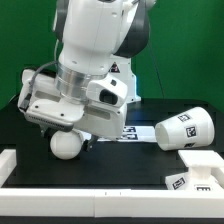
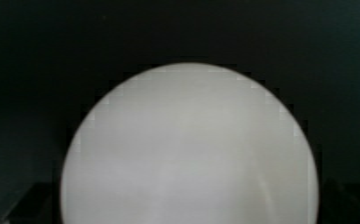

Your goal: Assemble lamp

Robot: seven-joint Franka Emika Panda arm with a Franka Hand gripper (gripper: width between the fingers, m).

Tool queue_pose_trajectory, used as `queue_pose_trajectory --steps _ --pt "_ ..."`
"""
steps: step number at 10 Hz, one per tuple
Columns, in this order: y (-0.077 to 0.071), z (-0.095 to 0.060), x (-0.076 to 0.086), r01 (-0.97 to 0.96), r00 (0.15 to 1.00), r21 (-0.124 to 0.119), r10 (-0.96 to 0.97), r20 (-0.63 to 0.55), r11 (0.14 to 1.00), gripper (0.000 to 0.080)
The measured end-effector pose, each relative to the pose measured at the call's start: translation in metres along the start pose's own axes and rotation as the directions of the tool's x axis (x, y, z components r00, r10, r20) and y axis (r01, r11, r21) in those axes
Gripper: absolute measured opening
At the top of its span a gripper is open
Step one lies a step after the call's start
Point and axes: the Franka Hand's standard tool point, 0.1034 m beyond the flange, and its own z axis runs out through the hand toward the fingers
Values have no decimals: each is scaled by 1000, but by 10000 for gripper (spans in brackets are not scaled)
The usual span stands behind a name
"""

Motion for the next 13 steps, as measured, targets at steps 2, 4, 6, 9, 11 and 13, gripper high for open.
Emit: queue_pose_trajectory --steps 2,4,6,9,11,13 --pt "-1 1 0 -4 1000 0 4 -1 1000 696" --pt "-1 1 0 -6 1000 0 6 -2 1000 699" --pt "-1 1 0 -14 1000 0 14 -2 1000 699" --pt "7 -37 -1 -58 998 16 57 35 998 699" --pt "-3 -64 2 -87 993 8 86 83 996 699" --pt "-13 -84 0 -178 969 -50 184 164 983 699"
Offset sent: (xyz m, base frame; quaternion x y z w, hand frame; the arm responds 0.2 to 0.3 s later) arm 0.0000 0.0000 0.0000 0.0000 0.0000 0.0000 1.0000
